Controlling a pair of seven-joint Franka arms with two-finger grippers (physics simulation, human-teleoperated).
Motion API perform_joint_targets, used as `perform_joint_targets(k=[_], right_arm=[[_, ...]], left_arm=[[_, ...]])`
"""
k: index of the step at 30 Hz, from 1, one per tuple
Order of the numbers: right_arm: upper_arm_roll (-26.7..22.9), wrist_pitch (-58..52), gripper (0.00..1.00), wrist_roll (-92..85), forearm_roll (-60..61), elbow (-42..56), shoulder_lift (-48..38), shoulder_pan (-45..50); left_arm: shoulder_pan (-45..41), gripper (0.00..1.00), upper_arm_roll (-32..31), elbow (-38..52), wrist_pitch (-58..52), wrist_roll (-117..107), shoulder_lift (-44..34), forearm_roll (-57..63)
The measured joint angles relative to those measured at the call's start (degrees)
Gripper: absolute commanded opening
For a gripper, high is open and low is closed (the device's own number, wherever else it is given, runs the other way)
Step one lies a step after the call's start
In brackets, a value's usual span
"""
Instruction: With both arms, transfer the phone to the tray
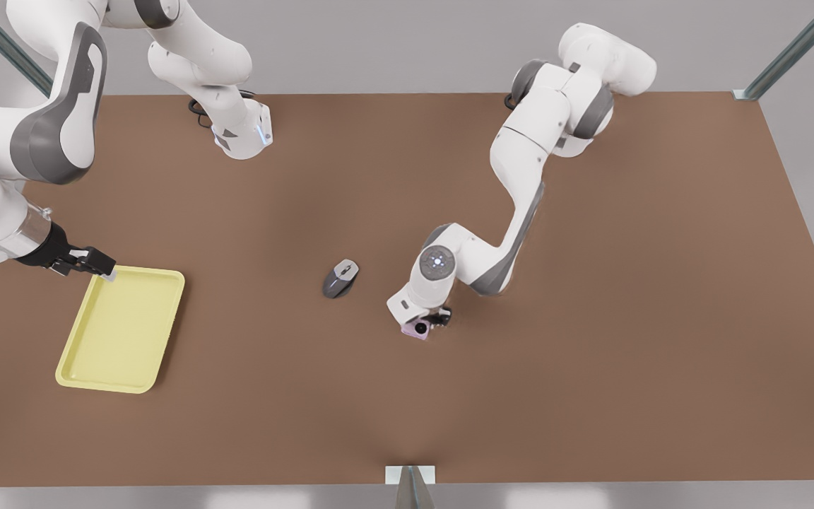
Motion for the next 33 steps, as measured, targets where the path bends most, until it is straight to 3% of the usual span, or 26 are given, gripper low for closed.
perform_joint_targets(k=[5, 13, 15, 20, 23, 27, 29, 33], right_arm=[[-0.01, 0.03, 1.0, 0.01, 0.0, 0.0, 0.01, 0.0], [-0.01, 0.06, 1.0, 0.02, 0.0, 0.0, 0.0, 0.0], [0.0, 0.06, 1.0, 0.02, 0.0, 0.0, 0.03, 0.0], [-0.03, 0.07, 1.0, 0.03, 0.0, 0.0, 0.05, 0.01], [0.0, 0.07, 1.0, 0.03, 0.0, 0.0, 0.01, 0.07], [0.0, 0.07, 1.0, 0.02, 0.01, 0.0, 0.03, 0.19], [0.0, 0.07, 1.0, 0.02, 0.04, 0.0, 0.04, 0.23], [0.0, 0.07, 1.0, 0.03, 0.02, 0.0, 0.02, 0.23]], left_arm=[[-5.15, 0.78, 0.07, 8.75, -2.74, -5.61, 6.91, 0.06], [-6.58, 0.81, 0.31, 11.06, -1.26, -12.17, 11.14, 0.08], [-7.03, 1.0, 0.31, 11.22, -0.86, -13.36, 11.36, -0.01], [-7.77, 1.0, 0.48, 11.2, -0.36, -15.92, 11.14, -0.03], [-3.42, 1.0, 1.07, 10.86, -6.31, -16.35, 4.52, -0.28], [12.38, 1.0, 1.49, 10.46, -20.55, -13.28, -7.85, -1.55], [17.46, 1.0, 5.03, 10.42, -27.08, -10.52, -12.84, -1.84], [19.84, 1.0, 11.24, 7.43, -37.36, -4.4, -22.22, -1.97]])
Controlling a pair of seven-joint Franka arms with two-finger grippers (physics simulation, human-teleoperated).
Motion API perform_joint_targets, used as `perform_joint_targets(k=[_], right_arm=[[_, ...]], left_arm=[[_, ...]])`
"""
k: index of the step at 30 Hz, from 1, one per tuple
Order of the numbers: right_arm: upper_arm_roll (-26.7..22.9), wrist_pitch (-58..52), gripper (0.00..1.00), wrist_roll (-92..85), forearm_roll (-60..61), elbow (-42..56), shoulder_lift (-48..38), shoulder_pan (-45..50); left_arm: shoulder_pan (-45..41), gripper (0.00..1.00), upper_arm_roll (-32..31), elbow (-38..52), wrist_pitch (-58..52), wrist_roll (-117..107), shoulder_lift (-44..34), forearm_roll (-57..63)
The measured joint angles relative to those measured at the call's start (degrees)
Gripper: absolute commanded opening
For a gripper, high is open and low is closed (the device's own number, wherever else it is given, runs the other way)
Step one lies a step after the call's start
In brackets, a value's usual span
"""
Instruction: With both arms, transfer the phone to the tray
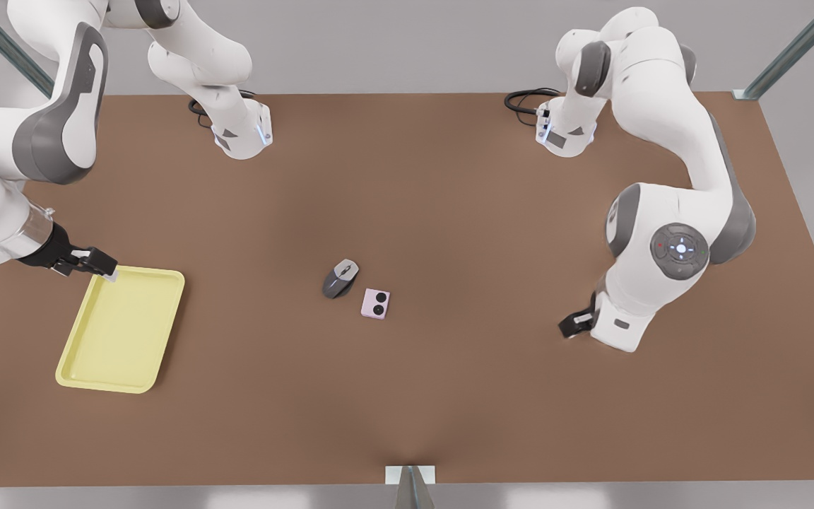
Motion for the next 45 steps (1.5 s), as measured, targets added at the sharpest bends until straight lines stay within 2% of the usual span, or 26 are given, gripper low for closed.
perform_joint_targets(k=[2, 5, 8, 17, 25, 26, 28, 30, 35, 40, 45], right_arm=[[0.0, 0.0, 1.0, 0.0, 0.0, 0.0, -0.01, -0.06], [0.32, -0.12, 1.0, -0.01, 0.04, -0.16, 0.59, -0.03], [3.18, -0.67, 1.0, 0.02, 1.43, -0.44, 2.78, 4.01], [4.23, -0.65, 1.0, 7.01, 5.28, -0.3, 4.17, 33.79], [4.28, 5.87, 1.0, 18.06, 4.04, 2.61, 14.12, 42.46], [4.26, 6.37, 1.0, 19.54, 3.83, 4.17, 16.55, 43.43], [4.11, 7.85, 1.0, 22.27, 2.87, 4.89, 20.12, 44.72], [4.07, 9.62, 1.0, 24.73, 1.91, 3.93, 22.66, 45.18], [4.08, 16.21, 1.0, 31.39, 1.2, -2.25, 25.42, 43.38], [4.26, 21.31, 1.0, 37.9, 0.74, -0.9, 32.19, 41.29], [7.73, 26.19, 1.0, 43.11, -0.31, 0.1, 37.77, 37.2]], left_arm=[[3.41, 1.0, -3.74, -10.58, -1.45, 2.85, -9.95, 1.78], [5.03, 1.0, -6.52, -15.8, -3.17, 6.62, -14.66, 4.31], [4.9, 1.0, -6.98, -16.43, -4.46, 9.76, -15.18, 5.45], [4.93, 1.0, -6.84, -16.54, -5.34, 16.11, -14.66, 6.12], [5.81, 1.0, -4.92, -17.27, -3.74, 20.17, -15.28, 6.35], [9.05, 1.0, -7.69, -18.96, -3.34, 20.69, -17.21, 6.66], [12.43, 1.0, -10.72, -24.27, -1.75, 21.67, -21.08, 8.05], [13.16, 1.0, -11.39, -25.58, -0.83, 22.53, -21.22, 8.86], [13.51, 1.0, -11.55, -26.07, 0.58, 24.35, -20.17, 9.42], [13.5, 1.0, -11.55, -26.12, 1.08, 25.75, -20.15, 9.42], [13.37, 1.0, -11.55, -26.21, 1.04, 26.78, -20.07, 9.41]])
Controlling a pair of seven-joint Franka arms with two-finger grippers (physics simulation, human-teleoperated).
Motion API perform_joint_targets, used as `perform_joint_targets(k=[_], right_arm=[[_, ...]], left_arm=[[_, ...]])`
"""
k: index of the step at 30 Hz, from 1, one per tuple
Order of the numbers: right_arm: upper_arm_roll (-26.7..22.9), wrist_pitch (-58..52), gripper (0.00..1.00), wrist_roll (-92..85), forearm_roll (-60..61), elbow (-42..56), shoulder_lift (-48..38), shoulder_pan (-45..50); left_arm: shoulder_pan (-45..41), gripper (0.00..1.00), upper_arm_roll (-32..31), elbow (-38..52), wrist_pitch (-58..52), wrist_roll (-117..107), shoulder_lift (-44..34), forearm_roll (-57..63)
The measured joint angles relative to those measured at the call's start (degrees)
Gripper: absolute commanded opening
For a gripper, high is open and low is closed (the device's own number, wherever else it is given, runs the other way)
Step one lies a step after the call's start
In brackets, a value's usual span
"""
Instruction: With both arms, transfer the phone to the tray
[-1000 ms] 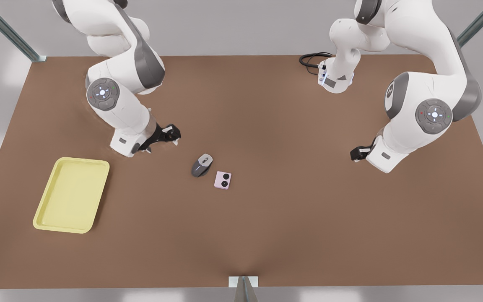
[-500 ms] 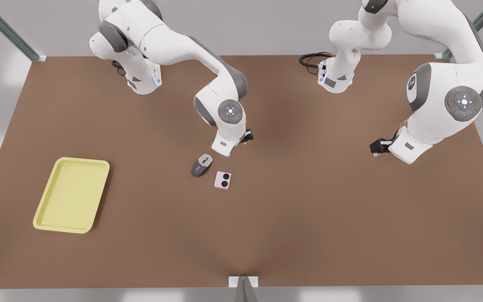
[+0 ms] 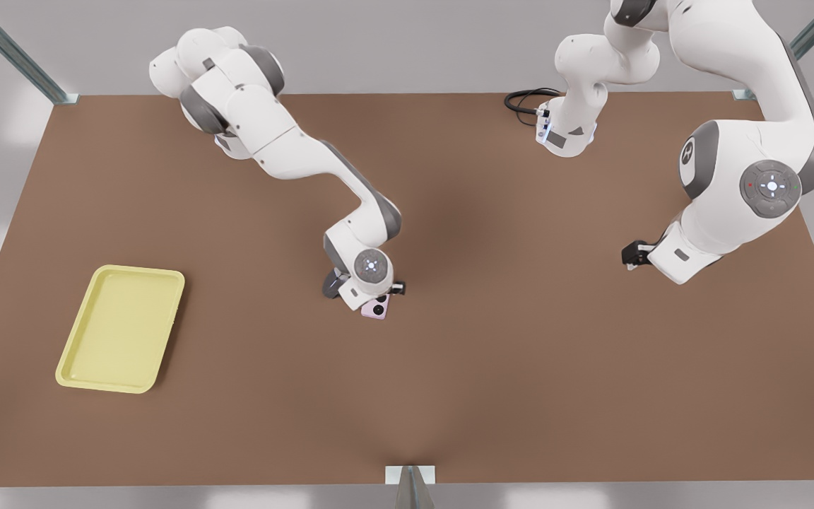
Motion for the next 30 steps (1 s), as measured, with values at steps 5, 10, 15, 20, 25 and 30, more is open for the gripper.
perform_joint_targets(k=[5, 10, 15, 20, 25, 30], right_arm=[[1.0, 3.61, 1.0, 3.83, -0.51, -0.07, 1.22, -0.92], [1.04, 5.33, 1.0, 6.65, -2.11, -0.47, 1.65, -1.42], [1.28, 6.05, 1.0, 8.66, -3.55, -1.5, 1.49, -1.59], [1.39, 6.43, 1.0, 10.11, -4.45, -1.52, 1.76, -1.62], [1.4, 6.56, 1.0, 11.09, -4.94, -1.57, 1.85, -1.71], [1.41, 6.62, 1.0, 11.78, -5.09, -1.51, 2.44, -2.05]], left_arm=[[-0.45, 1.0, -0.38, -0.1, -0.93, 0.62, -0.47, -0.11], [-0.24, 1.0, -0.02, -0.09, -1.01, 1.09, 0.17, -0.15], [-0.22, 1.0, 0.02, -0.08, -1.0, 1.47, 0.21, -0.22], [0.13, 1.0, 0.07, -0.08, -0.58, 1.75, 0.38, -0.25], [0.26, 1.0, 0.18, -0.08, -0.09, 1.96, 0.9, -0.25], [0.28, 1.0, 0.42, -0.06, 0.14, 2.13, 0.96, -0.25]])
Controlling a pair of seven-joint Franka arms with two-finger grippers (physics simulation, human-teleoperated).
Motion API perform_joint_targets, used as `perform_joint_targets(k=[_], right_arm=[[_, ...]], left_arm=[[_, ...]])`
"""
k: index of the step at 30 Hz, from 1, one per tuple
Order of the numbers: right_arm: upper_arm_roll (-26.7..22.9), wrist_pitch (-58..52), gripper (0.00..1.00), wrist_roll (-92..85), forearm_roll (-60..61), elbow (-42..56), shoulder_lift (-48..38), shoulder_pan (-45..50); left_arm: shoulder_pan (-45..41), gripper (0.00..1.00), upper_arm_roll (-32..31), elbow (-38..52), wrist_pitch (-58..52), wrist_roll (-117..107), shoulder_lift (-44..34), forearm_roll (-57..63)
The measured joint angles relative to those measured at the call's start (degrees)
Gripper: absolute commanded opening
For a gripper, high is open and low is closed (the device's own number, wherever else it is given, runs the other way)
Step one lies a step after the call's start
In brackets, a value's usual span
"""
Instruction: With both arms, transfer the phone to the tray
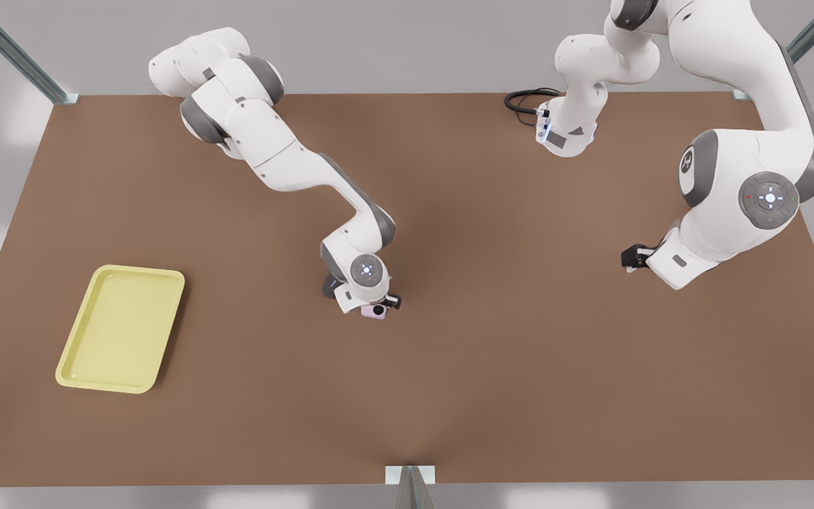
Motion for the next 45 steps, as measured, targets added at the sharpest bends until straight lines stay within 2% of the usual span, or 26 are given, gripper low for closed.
perform_joint_targets(k=[4, 7, 14, 16, 34, 38, 45], right_arm=[[-0.01, 0.04, 0.95, 0.18, 0.0, 0.05, 0.13, 0.07], [-0.01, 0.08, 0.88, 0.23, 0.04, 0.15, 0.15, 0.13], [0.0, 0.16, 0.87, -0.1, 0.19, 0.25, 0.28, 0.07], [0.0, 0.18, 0.81, -0.26, 0.2, 0.29, 0.4, 0.06], [-0.01, -0.05, 0.81, -2.84, 1.08, -1.08, -2.92, -2.05], [0.57, -0.4, 0.81, -4.84, 1.3, -5.41, -6.66, -6.98], [2.36, -1.18, 0.81, -12.09, 1.74, -19.91, -18.52, -20.11]], left_arm=[[0.08, 1.0, 0.25, 0.07, 0.11, 0.11, 0.05, 0.0], [0.05, 1.0, 0.54, 0.07, 0.16, 0.18, 0.05, 0.0], [0.02, 1.0, 0.99, 0.15, 0.17, 0.3, -0.03, 0.0], [0.09, 1.0, 1.12, 0.16, 0.19, 0.33, -0.03, 0.0], [0.07, 1.0, 1.58, 0.24, 0.19, 0.52, -0.45, -0.03], [0.04, 1.0, 1.59, 0.31, 0.16, 0.56, -0.6, -0.05], [-0.03, 1.0, 1.6, 0.34, 0.06, 0.59, -0.66, -0.06]])
